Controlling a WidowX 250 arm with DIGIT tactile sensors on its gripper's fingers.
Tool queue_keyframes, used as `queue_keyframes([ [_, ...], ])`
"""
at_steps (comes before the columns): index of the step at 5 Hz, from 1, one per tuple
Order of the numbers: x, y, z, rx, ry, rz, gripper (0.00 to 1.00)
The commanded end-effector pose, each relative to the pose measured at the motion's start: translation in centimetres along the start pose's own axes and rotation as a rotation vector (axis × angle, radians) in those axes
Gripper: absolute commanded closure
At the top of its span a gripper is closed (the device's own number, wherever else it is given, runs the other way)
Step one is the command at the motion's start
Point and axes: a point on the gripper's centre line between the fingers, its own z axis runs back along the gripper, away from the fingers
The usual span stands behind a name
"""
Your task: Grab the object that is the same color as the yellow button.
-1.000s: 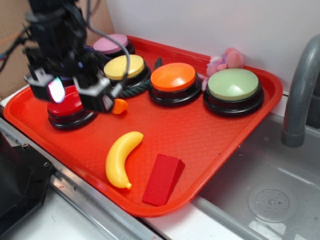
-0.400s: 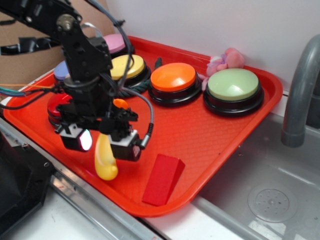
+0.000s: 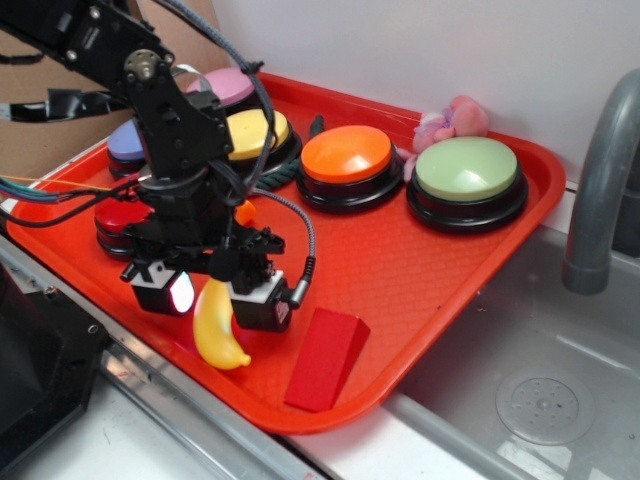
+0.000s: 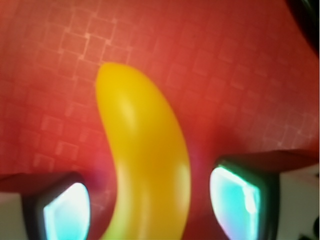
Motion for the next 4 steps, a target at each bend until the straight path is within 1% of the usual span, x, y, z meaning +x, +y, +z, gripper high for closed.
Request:
queue_keyframes([
  [1, 0.6, 0.1, 1.3, -0.011, -0.081, 0.055, 1.00],
  [2, 1.5, 0.0, 2.8, -0.003, -0.087, 0.059, 1.00],
  [3, 3.3, 0.4, 7.5, 0.106, -0.114, -0.031, 1.00],
  [4, 4.4, 1.2, 10.9, 0.107, -0.142, -0.101, 1.00],
])
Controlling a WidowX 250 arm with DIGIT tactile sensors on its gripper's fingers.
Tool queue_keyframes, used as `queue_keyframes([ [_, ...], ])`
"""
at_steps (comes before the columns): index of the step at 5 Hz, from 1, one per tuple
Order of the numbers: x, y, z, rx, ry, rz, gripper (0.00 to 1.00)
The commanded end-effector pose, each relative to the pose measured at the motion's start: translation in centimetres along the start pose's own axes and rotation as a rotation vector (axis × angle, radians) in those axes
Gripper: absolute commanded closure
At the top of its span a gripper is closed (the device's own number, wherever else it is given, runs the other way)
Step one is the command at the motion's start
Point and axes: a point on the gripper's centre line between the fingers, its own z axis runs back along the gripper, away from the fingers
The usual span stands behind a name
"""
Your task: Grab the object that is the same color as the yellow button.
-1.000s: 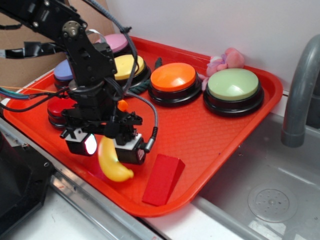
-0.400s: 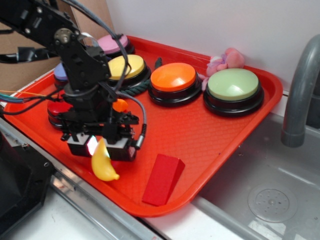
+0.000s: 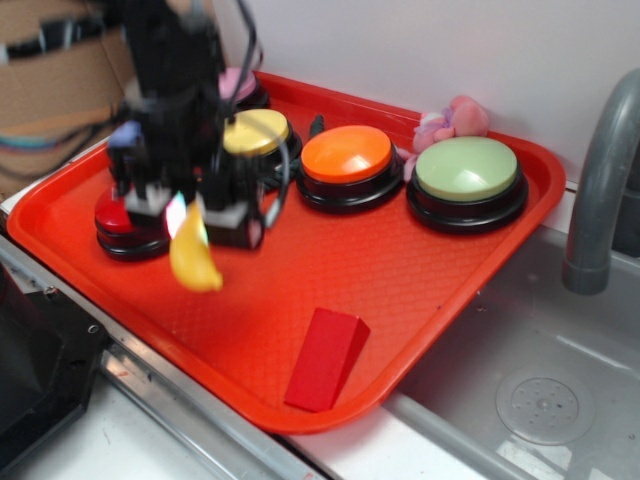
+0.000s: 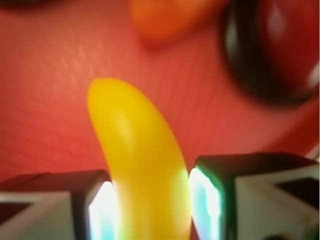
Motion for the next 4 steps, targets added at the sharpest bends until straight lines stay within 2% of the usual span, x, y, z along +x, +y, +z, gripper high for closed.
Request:
queue_keyframes([
  [1, 2.9, 1.4, 5.9, -0.024, -0.092, -0.151, 1.00],
  [2, 4.1, 2.6, 9.4, -0.073, -0.145, -0.299, 1.00],
  [3, 4.7, 3.2, 11.3, -0.122, -0.182, -0.347, 1.00],
  [4, 4.8, 3.3, 11.6, -0.093, -0.184, -0.412, 1.00],
])
